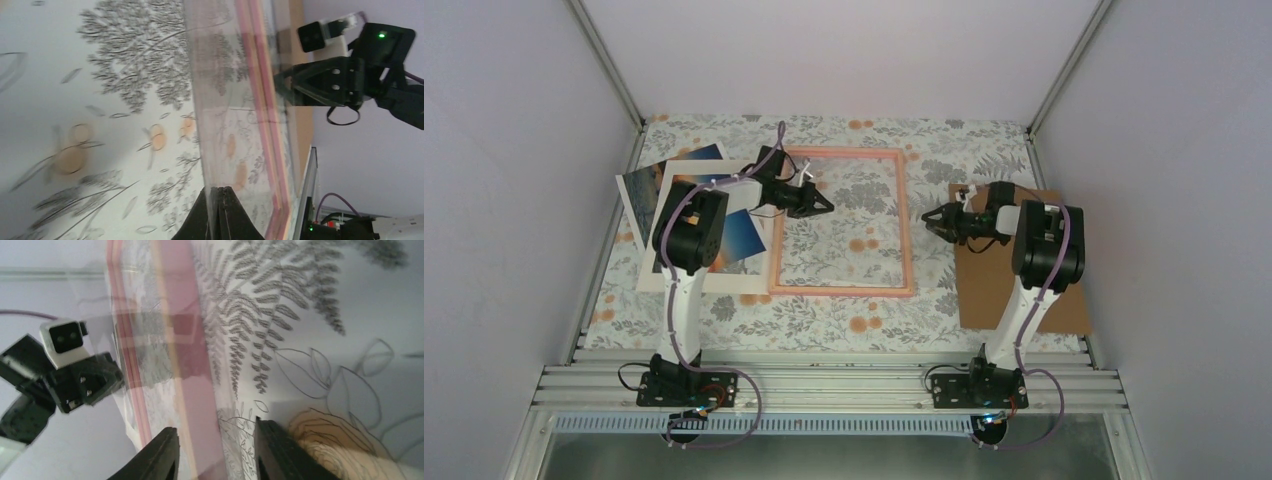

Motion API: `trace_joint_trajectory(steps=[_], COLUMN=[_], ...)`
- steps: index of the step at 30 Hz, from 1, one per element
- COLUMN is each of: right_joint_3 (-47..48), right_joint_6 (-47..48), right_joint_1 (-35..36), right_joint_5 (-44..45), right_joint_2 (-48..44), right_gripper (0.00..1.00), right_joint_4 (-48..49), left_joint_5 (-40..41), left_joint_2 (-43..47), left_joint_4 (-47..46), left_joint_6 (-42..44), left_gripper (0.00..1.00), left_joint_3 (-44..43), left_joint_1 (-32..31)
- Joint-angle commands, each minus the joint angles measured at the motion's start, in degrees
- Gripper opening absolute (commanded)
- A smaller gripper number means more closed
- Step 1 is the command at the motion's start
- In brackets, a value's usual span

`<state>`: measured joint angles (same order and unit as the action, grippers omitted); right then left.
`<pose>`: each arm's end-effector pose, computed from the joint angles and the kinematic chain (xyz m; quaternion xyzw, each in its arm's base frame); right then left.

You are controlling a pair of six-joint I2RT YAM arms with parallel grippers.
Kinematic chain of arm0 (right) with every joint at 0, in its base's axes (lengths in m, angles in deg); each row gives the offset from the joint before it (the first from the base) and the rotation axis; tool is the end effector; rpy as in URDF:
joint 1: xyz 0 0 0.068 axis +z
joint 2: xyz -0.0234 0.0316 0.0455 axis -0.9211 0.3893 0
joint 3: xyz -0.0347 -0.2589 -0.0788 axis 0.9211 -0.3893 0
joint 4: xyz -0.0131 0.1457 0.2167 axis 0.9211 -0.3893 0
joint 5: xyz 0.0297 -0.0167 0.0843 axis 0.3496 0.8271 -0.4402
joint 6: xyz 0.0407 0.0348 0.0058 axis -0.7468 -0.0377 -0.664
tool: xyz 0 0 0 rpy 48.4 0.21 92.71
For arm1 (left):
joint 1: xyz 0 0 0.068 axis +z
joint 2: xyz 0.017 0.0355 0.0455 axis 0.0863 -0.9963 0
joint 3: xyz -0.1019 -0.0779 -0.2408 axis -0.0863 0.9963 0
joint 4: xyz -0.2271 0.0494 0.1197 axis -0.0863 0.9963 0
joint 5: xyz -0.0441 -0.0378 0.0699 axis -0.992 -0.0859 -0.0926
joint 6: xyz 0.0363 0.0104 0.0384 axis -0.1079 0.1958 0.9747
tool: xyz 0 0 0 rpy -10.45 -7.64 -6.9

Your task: Put the photo into the frame

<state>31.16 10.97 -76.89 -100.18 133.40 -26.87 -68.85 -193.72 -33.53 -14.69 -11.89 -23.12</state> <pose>0.3592 -0.0315 0.0943 0.1552 0.8470 0.4930 0.1244 0.4245 -0.1707 0.1206 0.0893 0.8421 -0.5251 0.0850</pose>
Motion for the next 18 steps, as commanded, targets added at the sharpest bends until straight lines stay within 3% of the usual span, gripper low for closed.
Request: trace_joint_trajectory(steps=[1,5,8,18], right_joint_3=[1.3,3.0,3.7,3.5], right_joint_6=[5.9,12.1,15.9,21.0], right_joint_1=[0.0,0.0,0.0,0.6], right_joint_5=[4.9,8.4,9.1,8.9], right_joint_2=[-1.0,-3.1,-4.6,-6.5], right_gripper=[0.43,0.61,0.69,0.59], right_joint_4=[-6.3,-11.1,-14.0,-17.4], left_joint_5=[2.8,2.5,2.6,1.3], left_joint_2=[3.5,2.6,2.4,1.7], left_joint_4=[4.8,7.8,10.5,15.2], left_joint_6=[4.1,5.6,7.3,9.0], left_gripper=[0.02,0.02,0.02,0.02], left_joint_3=[-0.3,-1.0,-1.7,-3.1], left_joint_1=[2.1,3.4,4.0,5.1])
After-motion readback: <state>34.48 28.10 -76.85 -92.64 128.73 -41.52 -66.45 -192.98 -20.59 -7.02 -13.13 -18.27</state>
